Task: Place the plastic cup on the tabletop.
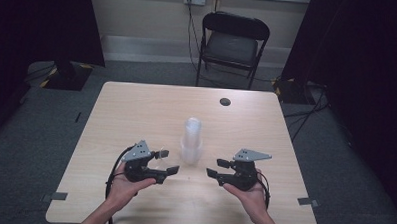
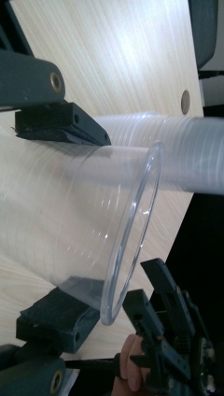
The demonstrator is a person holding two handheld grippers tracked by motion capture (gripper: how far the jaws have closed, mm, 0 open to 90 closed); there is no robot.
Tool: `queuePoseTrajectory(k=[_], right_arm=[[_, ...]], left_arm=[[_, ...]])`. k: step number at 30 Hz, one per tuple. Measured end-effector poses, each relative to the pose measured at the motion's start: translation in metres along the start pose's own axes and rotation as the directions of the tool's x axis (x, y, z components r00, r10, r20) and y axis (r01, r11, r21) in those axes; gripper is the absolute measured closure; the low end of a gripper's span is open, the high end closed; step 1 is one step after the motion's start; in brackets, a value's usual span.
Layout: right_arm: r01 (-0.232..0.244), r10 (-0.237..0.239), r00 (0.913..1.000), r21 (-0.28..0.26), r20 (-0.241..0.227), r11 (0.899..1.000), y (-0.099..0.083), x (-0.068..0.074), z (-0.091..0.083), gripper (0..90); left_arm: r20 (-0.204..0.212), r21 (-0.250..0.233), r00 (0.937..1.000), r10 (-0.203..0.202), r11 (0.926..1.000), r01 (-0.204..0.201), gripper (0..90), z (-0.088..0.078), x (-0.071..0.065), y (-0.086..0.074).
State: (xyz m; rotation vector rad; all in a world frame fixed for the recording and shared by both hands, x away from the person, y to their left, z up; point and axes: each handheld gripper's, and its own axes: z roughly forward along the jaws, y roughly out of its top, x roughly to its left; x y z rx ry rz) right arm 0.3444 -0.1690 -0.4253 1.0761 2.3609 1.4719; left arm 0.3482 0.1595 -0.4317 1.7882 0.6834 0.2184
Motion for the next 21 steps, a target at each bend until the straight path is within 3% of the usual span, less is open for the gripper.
queuePoseTrajectory(k=[5,16,21], right_arm=[[0.003,-0.003,1.0,-0.006,0.007,1.0,-0.001,-0.002,-0.003,41.0],[0.008,-0.008,0.9993,-0.022,0.037,1.0,-0.006,-0.009,-0.014,40.2],[0.004,-0.002,0.9978,-0.026,0.067,1.0,-0.009,-0.015,-0.024,38.9]], left_arm=[[-0.033,-0.036,0.9991,-0.026,0.999,0.025,28.9,-0.005,0.005,0.002],[-0.092,-0.085,0.9954,-0.026,0.9963,0.019,28.8,-0.013,0.017,0.017],[-0.138,-0.095,0.9892,-0.049,0.9948,0.036,28.8,-0.019,0.025,0.023]])
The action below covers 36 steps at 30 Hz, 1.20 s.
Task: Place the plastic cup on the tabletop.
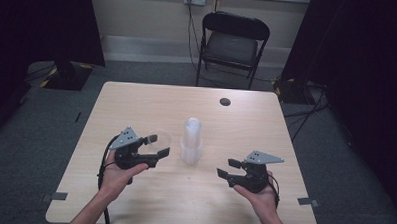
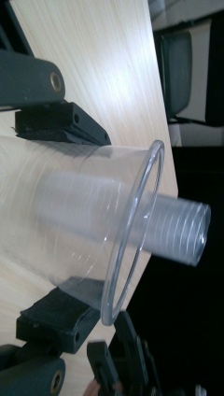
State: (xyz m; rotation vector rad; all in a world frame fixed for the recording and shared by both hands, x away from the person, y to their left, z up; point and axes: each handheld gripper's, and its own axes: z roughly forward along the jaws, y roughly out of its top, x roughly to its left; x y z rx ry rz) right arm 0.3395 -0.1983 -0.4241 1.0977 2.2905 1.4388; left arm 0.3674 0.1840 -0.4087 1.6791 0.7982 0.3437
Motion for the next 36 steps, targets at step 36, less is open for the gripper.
queuePoseTrajectory(k=[36], right_arm=[[-0.069,0.069,0.9966,0.001,0.046,0.998,-0.022,-0.023,-0.008,38.1]], left_arm=[[-0.201,0.089,0.9796,0.001,0.9959,0.017,28.4,0.061,0.07,-0.008]])
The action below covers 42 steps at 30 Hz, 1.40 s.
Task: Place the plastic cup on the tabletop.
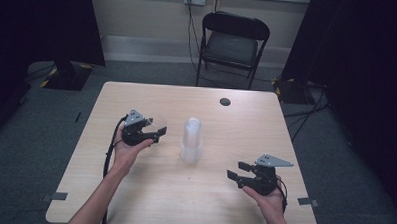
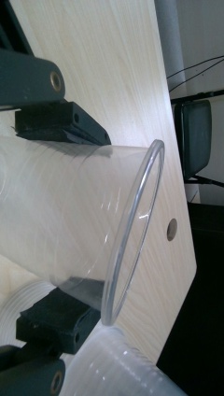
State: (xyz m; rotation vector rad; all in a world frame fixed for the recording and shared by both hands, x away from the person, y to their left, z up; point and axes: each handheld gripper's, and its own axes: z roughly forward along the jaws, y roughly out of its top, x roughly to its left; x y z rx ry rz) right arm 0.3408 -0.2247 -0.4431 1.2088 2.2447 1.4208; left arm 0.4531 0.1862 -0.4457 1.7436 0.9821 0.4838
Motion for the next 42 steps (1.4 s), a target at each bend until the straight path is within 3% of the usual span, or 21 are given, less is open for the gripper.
queuePoseTrajectory(k=[9,14,18,25,33,34,37,42], right_arm=[[-0.005,0.005,1.0,-0.001,-0.003,1.0,0.0,0.0,0.0,38.1],[-0.002,0.002,1.0,0.0,-0.007,1.0,0.0,0.0,0.0,38.6],[0.0,0.0,1.0,0.001,-0.006,1.0,0.0,0.0,0.0,38.4],[-0.002,0.002,1.0,0.001,-0.006,1.0,0.0,0.0,0.001,38.4],[-0.001,0.001,1.0,0.002,-0.008,1.0,-0.001,0.001,0.001,38.4],[-0.001,0.001,1.0,0.002,-0.008,1.0,-0.001,0.001,0.001,38.4],[0.0,0.0,1.0,0.002,-0.009,1.0,0.0,0.001,0.0,38.5],[-0.003,0.003,1.0,0.002,-0.009,1.0,-0.001,0.001,0.001,38.5]], left_arm=[[-0.013,0.042,0.9999,0.006,0.9991,-0.006,26.3,0.012,0.008,-0.009],[-0.008,0.043,0.9997,-0.024,0.9988,0.025,25.8,0.013,0.013,-0.013],[-0.015,0.056,0.9999,-0.008,0.9984,0.009,25.3,0.015,0.015,-0.015],[-0.012,0.06,0.9997,-0.023,0.9979,0.023,24.6,0.017,0.015,-0.019],[-0.003,0.089,1.0,-0.008,0.996,0.008,22.2,0.015,0.017,-0.021],[-0.001,0.089,0.9997,-0.026,0.9957,0.026,21.6,0.014,0.017,-0.021],[0.004,0.112,0.9999,-0.01,0.9936,0.01,19.2,0.012,0.018,-0.021],[-0.002,0.119,0.9998,-0.02,0.9927,0.02,16.3,0.01,0.02,-0.021]])
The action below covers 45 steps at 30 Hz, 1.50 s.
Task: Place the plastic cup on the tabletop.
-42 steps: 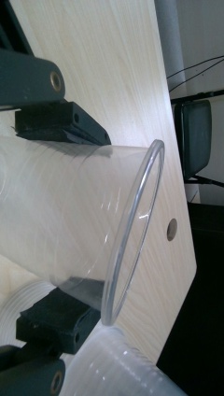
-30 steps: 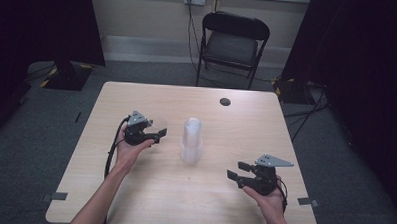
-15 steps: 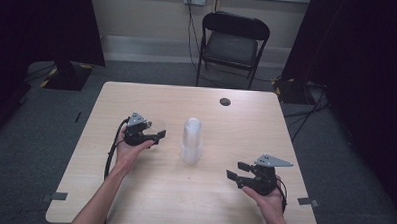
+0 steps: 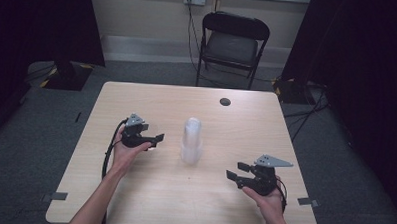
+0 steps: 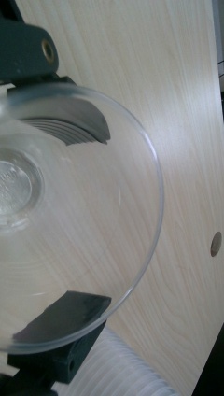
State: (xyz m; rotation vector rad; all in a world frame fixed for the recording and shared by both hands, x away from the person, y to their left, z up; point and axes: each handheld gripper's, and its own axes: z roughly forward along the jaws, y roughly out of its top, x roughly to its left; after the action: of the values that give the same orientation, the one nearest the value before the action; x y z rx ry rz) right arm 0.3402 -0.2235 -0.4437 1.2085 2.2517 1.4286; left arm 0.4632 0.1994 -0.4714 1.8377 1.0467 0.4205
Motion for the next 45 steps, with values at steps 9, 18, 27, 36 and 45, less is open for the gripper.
queuePoseTrajectory(k=[9,18,27,36,45], right_arm=[[-0.004,0.004,1.0,-0.004,0.0,1.0,0.0,0.0,-0.001,38.5],[-0.001,0.001,1.0,0.0,0.001,1.0,0.0,0.001,0.0,38.1],[-0.009,0.009,0.9999,-0.002,0.011,1.0,0.0,-0.001,-0.001,36.3],[-0.01,0.01,0.9998,-0.007,0.015,1.0,0.0,-0.001,-0.002,35.7],[-0.019,0.019,0.9996,-0.014,0.023,1.0,0.001,-0.003,-0.004,35.8]], left_arm=[[-0.024,0.02,0.9997,-0.004,0.9998,0.005,16.1,-0.004,0.002,-0.006],[-0.04,0.026,0.9992,-0.004,0.9996,0.005,15.8,-0.012,0.0,-0.008],[-0.035,0.052,0.9993,0.008,0.9986,-0.006,16.2,-0.021,-0.005,-0.007],[-0.046,0.064,0.9986,0.027,0.9977,-0.024,16.1,-0.029,-0.011,-0.005],[-0.066,0.064,0.9972,0.034,0.9975,-0.03,16.1,-0.046,-0.009,-0.01]])
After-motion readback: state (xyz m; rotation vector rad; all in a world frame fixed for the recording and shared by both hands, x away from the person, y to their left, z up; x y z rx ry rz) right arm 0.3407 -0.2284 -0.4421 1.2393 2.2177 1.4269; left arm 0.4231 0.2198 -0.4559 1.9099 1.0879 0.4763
